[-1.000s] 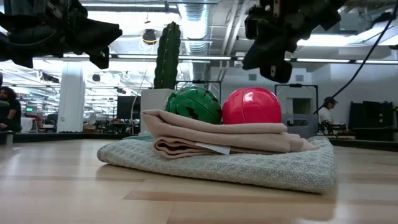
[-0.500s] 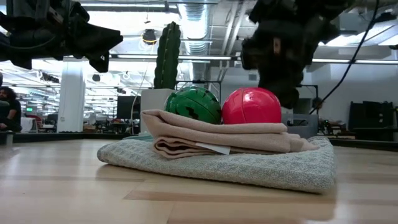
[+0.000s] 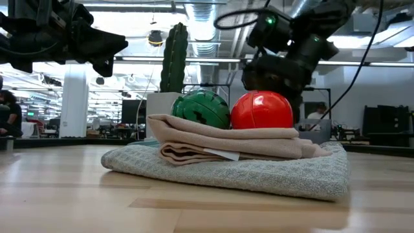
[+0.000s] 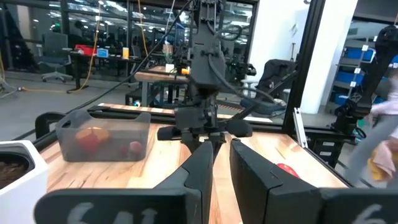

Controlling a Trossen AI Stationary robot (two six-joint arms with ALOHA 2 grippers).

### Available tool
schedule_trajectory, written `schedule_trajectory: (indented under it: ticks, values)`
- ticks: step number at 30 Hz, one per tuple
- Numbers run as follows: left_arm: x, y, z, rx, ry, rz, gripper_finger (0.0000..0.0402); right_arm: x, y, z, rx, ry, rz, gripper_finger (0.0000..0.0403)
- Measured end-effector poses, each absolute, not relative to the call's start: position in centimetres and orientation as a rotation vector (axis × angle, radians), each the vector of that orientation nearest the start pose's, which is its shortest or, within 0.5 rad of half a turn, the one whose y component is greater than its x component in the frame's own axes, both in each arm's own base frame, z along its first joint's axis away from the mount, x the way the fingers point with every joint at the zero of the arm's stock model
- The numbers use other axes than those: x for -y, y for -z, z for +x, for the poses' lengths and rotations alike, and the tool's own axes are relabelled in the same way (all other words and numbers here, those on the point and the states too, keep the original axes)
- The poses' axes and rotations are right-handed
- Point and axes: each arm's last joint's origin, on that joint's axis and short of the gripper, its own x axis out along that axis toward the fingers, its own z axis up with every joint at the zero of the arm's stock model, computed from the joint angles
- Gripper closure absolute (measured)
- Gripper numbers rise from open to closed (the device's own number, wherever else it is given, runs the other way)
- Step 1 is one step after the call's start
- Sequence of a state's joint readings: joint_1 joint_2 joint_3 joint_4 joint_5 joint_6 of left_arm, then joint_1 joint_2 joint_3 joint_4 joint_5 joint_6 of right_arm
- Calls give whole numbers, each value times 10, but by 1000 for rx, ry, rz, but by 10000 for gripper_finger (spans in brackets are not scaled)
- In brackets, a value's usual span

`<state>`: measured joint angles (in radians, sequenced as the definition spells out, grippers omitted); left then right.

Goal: Pick and placing Produce into tupperware

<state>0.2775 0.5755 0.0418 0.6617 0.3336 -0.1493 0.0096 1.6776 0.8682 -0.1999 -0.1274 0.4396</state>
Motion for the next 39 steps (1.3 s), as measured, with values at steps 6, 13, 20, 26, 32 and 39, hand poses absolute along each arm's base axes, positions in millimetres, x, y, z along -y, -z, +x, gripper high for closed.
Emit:
schedule_trajectory:
  ticks: [6,13,20,26,32,39]
  values:
    - [-28,-186,132,112,65,-112,357,-7,-153,317,-993,95,363,265]
    - [-28,-183,132,89,63,-106,357,-9,-136,320,-1038,100,295,193]
    - [-28,-184,132,91,63,-105,357,-5,-129,322,-1043,122,285,170]
    - [-28,-184,132,92,63,-105,357,-1,-123,325,-1046,131,276,180]
    - [-28,-184,132,92,63,-105,357,2,-124,326,-1031,135,279,204]
    - [-28,-184,132,91,63,-105,357,3,-121,326,-1035,145,285,271]
